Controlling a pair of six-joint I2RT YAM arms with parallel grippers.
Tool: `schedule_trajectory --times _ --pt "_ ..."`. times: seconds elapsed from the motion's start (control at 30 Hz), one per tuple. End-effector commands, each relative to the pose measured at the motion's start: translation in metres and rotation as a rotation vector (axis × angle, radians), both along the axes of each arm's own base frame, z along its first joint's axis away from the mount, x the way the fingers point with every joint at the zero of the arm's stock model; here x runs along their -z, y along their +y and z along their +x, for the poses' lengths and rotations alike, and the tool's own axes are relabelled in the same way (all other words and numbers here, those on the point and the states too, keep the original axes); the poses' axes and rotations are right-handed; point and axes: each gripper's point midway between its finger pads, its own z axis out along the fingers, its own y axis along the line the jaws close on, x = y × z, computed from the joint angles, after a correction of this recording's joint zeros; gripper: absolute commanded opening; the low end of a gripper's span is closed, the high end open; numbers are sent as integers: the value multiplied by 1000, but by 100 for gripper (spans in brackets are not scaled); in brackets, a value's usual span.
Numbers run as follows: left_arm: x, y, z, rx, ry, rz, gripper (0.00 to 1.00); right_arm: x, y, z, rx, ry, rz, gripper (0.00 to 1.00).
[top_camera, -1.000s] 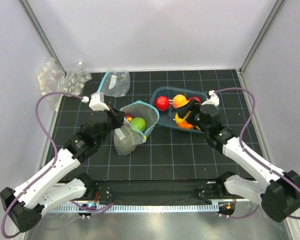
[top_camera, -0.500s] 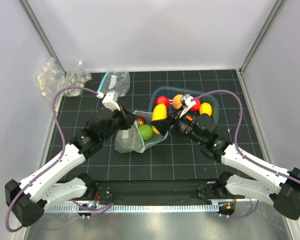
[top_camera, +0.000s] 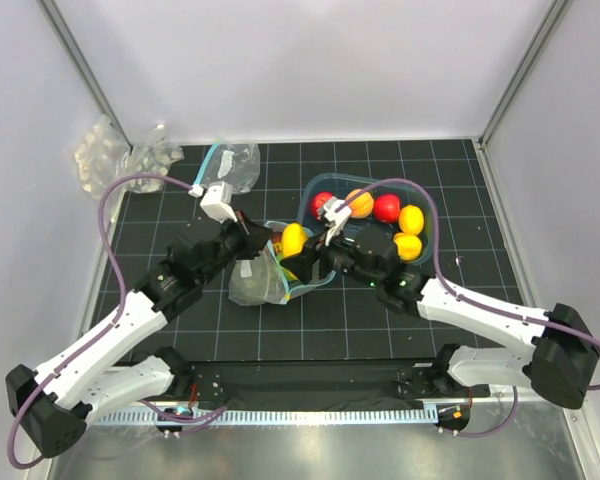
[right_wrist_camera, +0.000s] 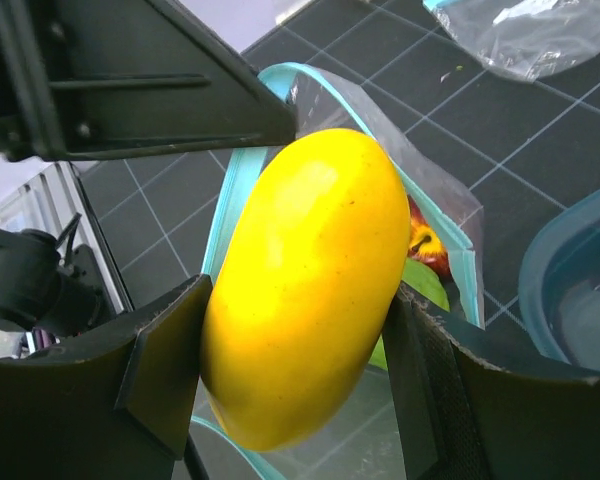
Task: Place the food in the zip-top bag and seal the zipper
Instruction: Place the fake fruit in the zipper food storage bag.
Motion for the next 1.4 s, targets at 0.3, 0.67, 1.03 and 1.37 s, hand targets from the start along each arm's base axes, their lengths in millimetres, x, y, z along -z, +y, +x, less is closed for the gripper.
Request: schedule_trajectory --times 0.3,0.67,1.03,1.37 --pt "-27 11 5 -63 -77 -57 0 7 26 44 121 -6 -132 37" --pt "-24 -1 4 -8 -63 -53 0 20 32 72 202 -63 -161 47" --pt "-19 11 10 -79 -47 -21 0 13 25 65 220 -4 -142 99" --pt "-15 39 16 -220 -48 32 0 2 4 60 290 29 -115 90"
